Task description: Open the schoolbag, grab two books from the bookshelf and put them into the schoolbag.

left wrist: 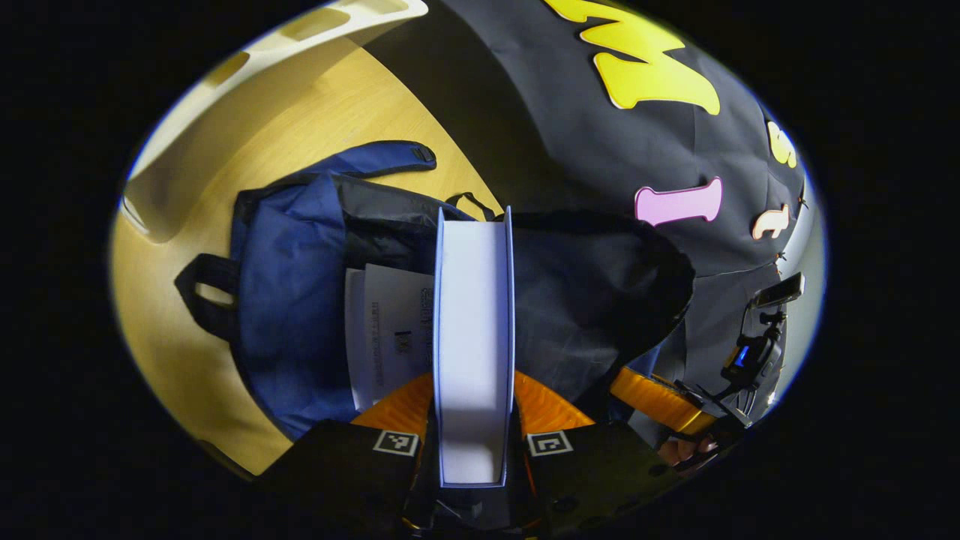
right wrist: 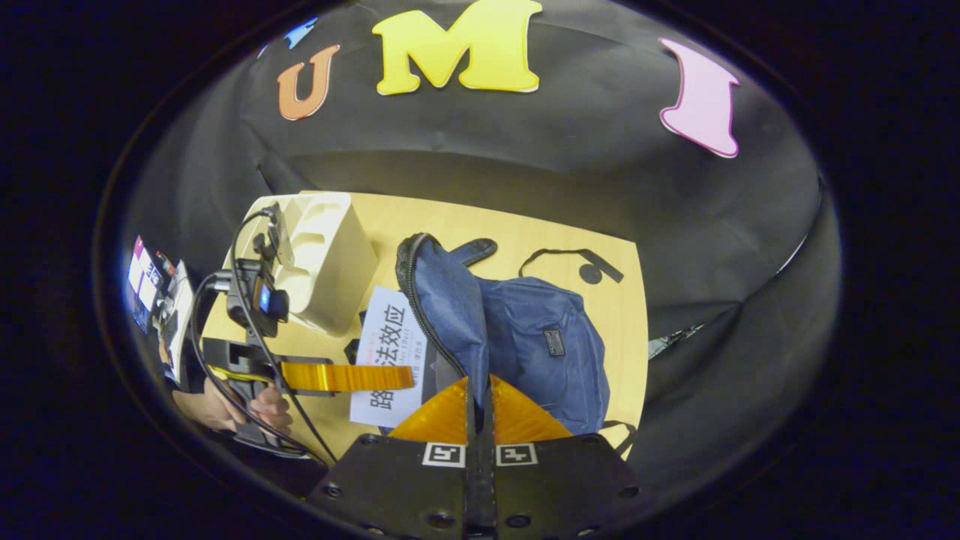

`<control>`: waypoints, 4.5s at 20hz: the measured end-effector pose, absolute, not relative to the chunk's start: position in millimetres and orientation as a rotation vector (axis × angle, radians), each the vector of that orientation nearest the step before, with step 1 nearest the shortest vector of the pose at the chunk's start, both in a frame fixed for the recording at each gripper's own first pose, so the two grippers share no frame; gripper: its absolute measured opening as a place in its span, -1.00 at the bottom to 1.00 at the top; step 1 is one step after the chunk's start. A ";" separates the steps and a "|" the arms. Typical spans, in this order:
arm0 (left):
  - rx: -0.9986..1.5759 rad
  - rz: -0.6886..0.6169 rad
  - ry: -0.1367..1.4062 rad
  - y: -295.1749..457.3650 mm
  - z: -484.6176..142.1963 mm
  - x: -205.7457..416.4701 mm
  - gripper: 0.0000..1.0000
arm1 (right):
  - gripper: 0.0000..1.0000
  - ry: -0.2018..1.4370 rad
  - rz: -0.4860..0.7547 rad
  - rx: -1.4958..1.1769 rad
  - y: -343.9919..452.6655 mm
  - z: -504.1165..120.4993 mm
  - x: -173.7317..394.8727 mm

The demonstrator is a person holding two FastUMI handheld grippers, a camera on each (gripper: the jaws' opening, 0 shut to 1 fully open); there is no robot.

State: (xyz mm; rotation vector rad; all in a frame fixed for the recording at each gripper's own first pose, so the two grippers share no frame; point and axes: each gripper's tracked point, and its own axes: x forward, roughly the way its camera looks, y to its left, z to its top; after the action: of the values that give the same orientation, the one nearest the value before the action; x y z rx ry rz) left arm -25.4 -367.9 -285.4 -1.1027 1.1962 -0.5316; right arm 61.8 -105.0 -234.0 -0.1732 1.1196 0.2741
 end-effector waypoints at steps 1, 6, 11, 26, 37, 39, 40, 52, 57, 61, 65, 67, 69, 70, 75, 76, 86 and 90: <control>-1.117 -0.542 1.193 -373.2 -287.6 -22.4 -0.23 | -0.99 1.118 0.271 -0.171 -105.6 -232.0 62.8; -1.169 -0.599 1.227 -403.5 -304.6 -21.2 -0.03 | -0.99 1.124 0.271 -0.178 -109.5 -230.7 63.1; -1.198 -0.592 1.248 -414.8 -323.6 -20.0 -0.11 | -0.99 1.128 0.269 -0.181 -112.5 -232.4 66.7; -0.777 -0.365 1.367 -345.9 -330.5 -37.9 0.47 | -1.00 1.151 0.294 -0.163 -98.9 -249.3 62.3; -0.349 -0.344 1.077 -240.0 -227.1 -22.0 0.47 | -0.98 1.113 0.300 -0.099 -65.3 -258.8 41.8; -0.292 -0.338 1.015 -222.3 -204.6 -18.6 0.47 | -0.98 1.105 0.297 -0.078 -57.3 -262.1 36.9; -0.270 -0.338 0.988 -213.9 -197.5 -19.2 0.47 | -0.98 1.104 0.297 -0.066 -51.8 -263.9 34.3; -0.183 -0.377 1.087 -151.3 -149.3 -75.3 0.48 | -0.99 1.075 0.260 -0.043 -21.7 -282.8 15.9; -0.053 -0.333 1.058 -112.7 -143.9 -81.1 0.48 | -0.97 1.077 0.273 -0.050 -4.1 -290.7 9.5; 0.042 -0.222 0.882 -77.0 -113.5 -57.0 0.48 | -0.53 1.049 0.295 -0.014 11.8 -282.9 2.0; 0.052 -0.156 0.698 -77.0 -87.0 -32.1 0.52 | 0.67 0.937 0.267 0.015 17.1 -249.8 5.2; 0.043 -0.129 0.604 -74.0 -66.3 -22.5 0.53 | 0.90 0.869 0.247 0.045 18.8 -224.9 8.0; 0.008 -0.109 0.496 -70.2 -33.3 -10.5 0.60 | 0.94 0.766 0.238 0.069 27.2 -190.3 9.8; -0.026 -0.105 0.448 -71.0 -19.8 -5.7 0.79 | 0.94 0.706 0.240 0.077 32.8 -169.5 10.8; -0.059 -0.051 0.237 -56.2 35.5 7.8 0.96 | 0.94 0.320 0.164 0.053 42.3 -47.7 12.8; -0.053 -0.037 0.206 -52.6 45.8 7.2 0.96 | 0.87 0.252 0.145 0.049 44.4 -27.8 11.2; -0.021 0.015 0.074 -32.5 89.4 3.8 0.96 | 0.97 0.067 0.099 0.074 65.6 34.1 -13.5; -0.013 0.015 0.069 -31.2 91.9 3.1 0.95 | 0.96 0.054 0.078 0.082 59.0 41.1 -17.9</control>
State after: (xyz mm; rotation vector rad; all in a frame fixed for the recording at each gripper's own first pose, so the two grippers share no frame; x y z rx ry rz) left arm 3.1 -31.2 91.9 -0.0128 0.0695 0.0150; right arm -17.9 59.0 41.1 0.0816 0.0545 0.0780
